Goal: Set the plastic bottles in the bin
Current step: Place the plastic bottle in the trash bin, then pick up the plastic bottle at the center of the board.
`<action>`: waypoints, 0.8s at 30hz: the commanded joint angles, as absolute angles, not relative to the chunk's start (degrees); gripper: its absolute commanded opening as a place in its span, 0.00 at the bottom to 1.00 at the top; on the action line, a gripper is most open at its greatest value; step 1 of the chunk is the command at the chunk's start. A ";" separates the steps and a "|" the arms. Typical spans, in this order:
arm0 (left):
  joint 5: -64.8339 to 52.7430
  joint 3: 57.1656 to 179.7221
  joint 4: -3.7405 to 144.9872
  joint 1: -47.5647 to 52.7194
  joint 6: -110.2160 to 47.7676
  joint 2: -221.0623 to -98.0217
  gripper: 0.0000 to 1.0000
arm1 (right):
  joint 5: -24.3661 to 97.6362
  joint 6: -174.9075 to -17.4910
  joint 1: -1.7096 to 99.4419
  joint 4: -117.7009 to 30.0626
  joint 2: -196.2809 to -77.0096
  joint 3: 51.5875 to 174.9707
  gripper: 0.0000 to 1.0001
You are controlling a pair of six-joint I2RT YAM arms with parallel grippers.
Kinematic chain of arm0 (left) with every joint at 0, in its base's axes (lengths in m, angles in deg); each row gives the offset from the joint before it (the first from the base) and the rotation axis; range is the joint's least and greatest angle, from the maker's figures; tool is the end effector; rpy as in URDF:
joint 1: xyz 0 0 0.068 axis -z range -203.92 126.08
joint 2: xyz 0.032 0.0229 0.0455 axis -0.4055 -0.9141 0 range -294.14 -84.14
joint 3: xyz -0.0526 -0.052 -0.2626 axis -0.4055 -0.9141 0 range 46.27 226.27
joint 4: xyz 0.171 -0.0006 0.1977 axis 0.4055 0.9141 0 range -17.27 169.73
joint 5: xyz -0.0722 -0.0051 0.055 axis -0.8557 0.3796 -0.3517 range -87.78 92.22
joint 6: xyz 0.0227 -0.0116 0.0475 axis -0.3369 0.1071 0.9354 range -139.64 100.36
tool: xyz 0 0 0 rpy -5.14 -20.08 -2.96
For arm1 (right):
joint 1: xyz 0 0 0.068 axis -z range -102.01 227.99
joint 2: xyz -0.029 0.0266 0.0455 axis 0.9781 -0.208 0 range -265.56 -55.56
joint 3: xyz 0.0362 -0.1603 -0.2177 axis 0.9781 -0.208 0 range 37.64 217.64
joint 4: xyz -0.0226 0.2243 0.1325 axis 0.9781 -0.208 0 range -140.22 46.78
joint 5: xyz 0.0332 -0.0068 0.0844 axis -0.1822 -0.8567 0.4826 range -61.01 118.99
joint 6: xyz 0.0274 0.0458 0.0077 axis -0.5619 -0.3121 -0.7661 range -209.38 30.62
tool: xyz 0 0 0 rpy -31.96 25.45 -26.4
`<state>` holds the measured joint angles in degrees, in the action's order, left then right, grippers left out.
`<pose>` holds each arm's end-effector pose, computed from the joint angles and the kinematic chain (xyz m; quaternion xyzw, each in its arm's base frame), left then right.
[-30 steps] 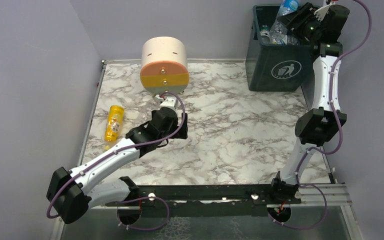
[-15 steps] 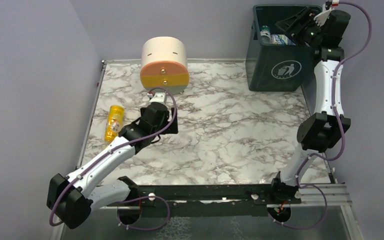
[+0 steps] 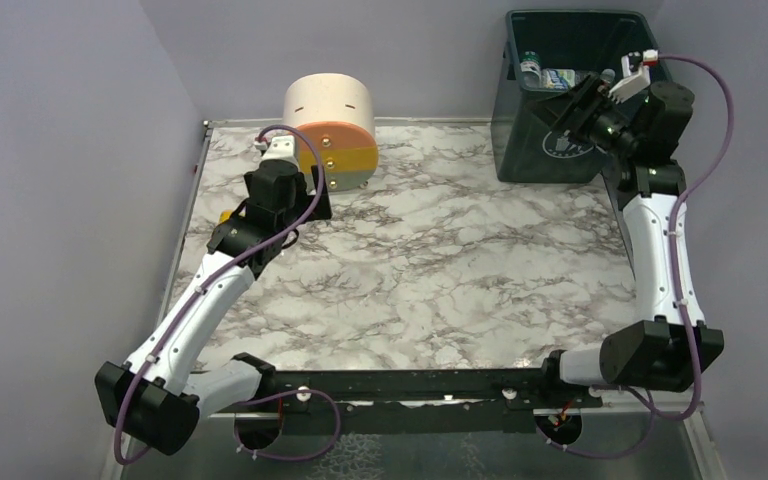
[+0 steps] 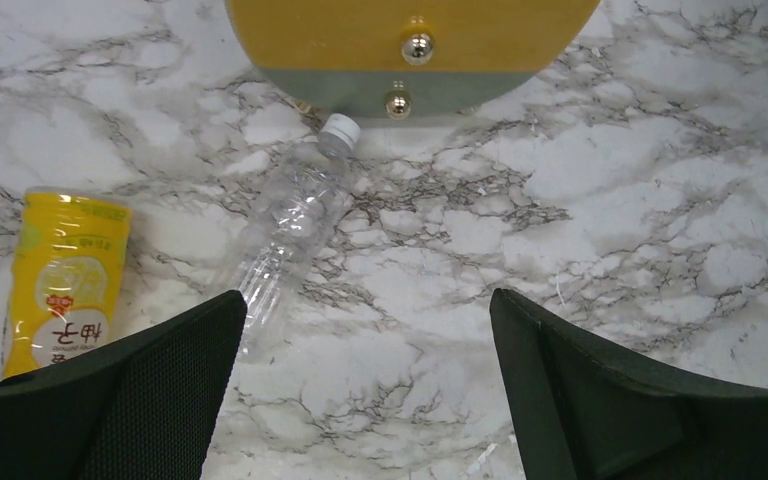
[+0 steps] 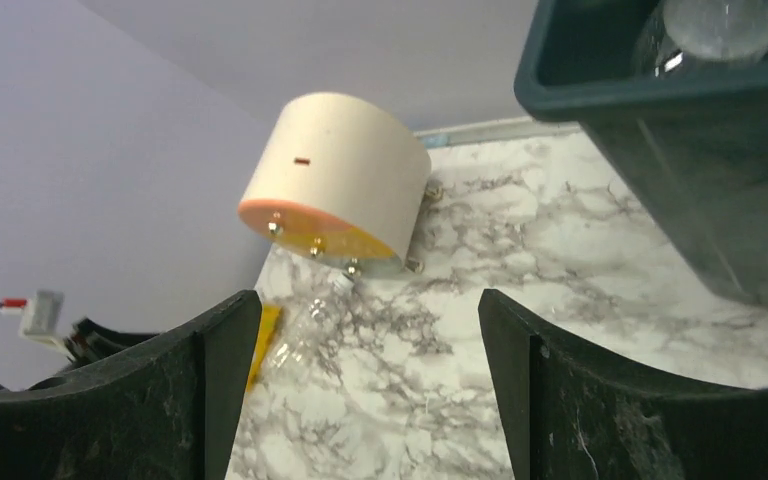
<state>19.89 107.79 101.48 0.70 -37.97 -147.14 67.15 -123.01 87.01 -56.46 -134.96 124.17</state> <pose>0.2224 -0.0902 0.3480 -0.0293 0.8597 -0.0562 0.5068 0.3082 -0.0266 0.4521 0.0520 0.7343 0.3721 0.5654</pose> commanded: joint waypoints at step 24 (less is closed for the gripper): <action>17.67 99.43 100.61 -7.01 -33.31 -147.08 0.99 | 72.30 -116.90 77.83 -59.31 -115.05 91.24 1.00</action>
